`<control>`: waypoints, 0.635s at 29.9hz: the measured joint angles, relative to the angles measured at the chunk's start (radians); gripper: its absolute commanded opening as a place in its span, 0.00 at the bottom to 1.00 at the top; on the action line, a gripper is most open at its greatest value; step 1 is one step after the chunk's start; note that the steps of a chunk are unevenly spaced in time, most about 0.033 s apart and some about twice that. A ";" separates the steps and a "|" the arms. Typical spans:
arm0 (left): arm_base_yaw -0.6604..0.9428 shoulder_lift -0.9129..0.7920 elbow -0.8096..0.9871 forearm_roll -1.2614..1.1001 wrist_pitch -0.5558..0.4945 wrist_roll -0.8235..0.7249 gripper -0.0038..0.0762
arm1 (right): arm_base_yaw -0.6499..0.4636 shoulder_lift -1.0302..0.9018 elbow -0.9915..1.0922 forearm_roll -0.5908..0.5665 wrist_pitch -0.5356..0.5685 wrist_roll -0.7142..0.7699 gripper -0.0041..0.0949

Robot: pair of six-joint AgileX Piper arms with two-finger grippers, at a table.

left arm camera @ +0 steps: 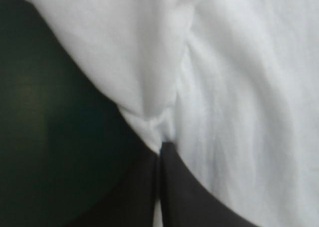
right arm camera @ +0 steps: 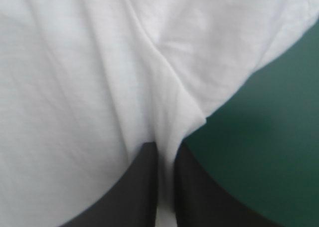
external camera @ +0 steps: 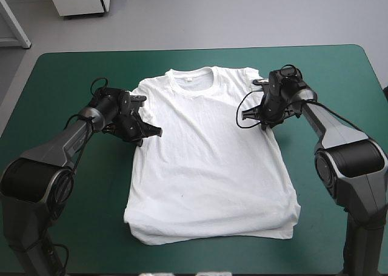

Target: Fold the cloth

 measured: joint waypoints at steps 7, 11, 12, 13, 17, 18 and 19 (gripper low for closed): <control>0.000 -0.003 0.000 -0.001 0.000 0.000 0.04 | 0.008 -0.007 0.000 0.003 0.000 0.000 0.02; -0.001 -0.023 0.011 -0.013 -0.032 0.000 0.04 | 0.012 -0.036 0.000 0.010 0.016 0.003 0.02; -0.001 -0.029 0.013 -0.020 -0.043 0.000 0.04 | 0.012 -0.050 -0.001 0.010 0.018 0.003 0.02; -0.003 -0.043 0.014 -0.023 -0.051 0.000 0.04 | 0.012 -0.069 -0.008 0.010 0.021 0.003 0.02; -0.003 -0.114 -0.009 -0.024 -0.051 0.000 0.04 | 0.012 -0.157 -0.061 0.003 0.025 0.004 0.02; -0.003 -0.133 -0.026 -0.024 -0.049 0.001 0.04 | 0.012 -0.180 -0.076 0.002 0.032 0.004 0.02; -0.003 -0.151 -0.050 -0.025 -0.043 0.004 0.04 | 0.012 -0.198 -0.088 0.002 0.038 0.004 0.02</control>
